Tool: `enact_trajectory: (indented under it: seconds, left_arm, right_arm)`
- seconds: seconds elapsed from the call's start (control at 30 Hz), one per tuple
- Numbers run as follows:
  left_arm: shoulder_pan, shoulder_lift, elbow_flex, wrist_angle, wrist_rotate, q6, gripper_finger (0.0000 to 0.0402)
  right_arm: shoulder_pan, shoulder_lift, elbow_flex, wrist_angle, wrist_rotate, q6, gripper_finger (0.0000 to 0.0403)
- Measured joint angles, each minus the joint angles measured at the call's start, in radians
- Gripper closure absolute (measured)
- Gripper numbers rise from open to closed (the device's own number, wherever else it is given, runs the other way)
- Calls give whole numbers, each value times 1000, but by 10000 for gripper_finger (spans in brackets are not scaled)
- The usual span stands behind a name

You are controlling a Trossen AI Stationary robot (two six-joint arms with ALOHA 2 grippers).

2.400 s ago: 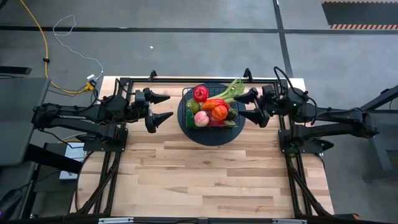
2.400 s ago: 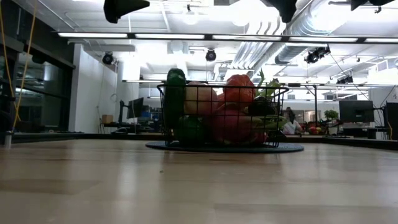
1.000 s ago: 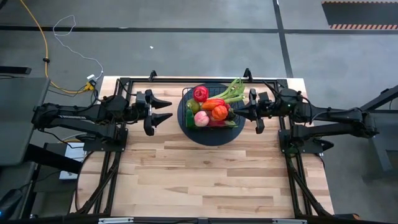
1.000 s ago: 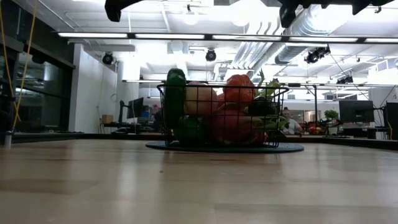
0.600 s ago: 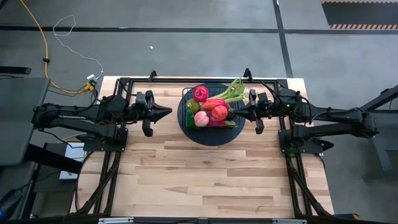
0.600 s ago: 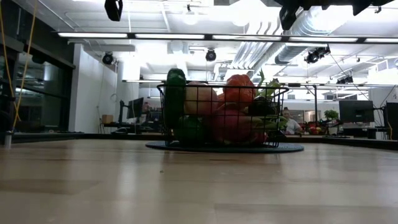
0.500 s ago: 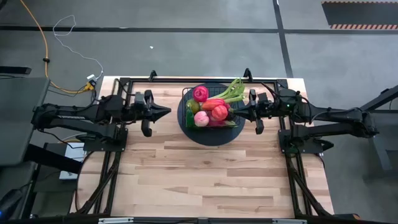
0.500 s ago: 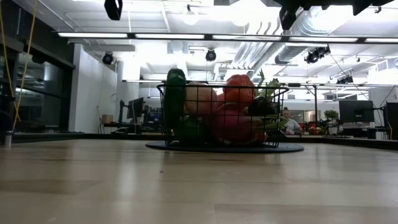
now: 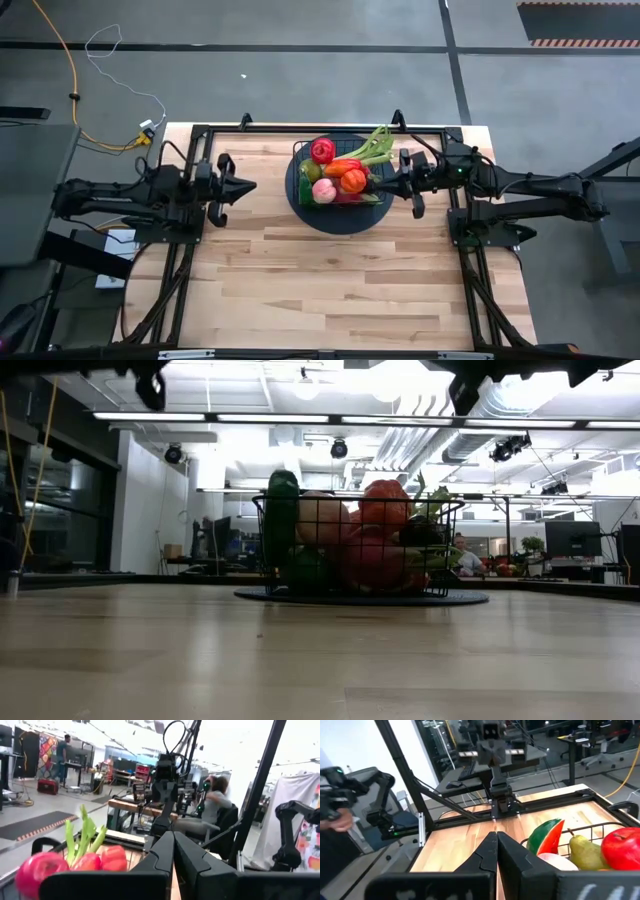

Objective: Build produce basket
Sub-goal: Return to home position

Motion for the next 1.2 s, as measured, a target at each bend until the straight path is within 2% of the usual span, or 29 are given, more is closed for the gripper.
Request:
enact_trajectory:
  seconds: [0.23,0.43,0.6,0.9,1.07,1.2]
  left_arm:
    - [1,-195,-182,-18,-42,-33,401]
    - [1,-370,-191,-228,-60,-36,401]
    - [0,-475,-210,-259,-61,-33,401]
    - [0,-476,-363,-133,-58,-60,401]
    - [10,-475,-360,-230,-68,-17,401]
    - [25,-469,-359,-260,-13,53,401]
  right_arm:
    - [0,0,0,0,-31,20,403]
    - [0,0,0,-1,-32,24,403]
    - [0,0,0,-1,-32,56,403]
    - [0,0,0,-1,-31,108,403]
    - [0,0,0,-1,-32,106,403]
    - [0,0,0,-1,-34,105,403]
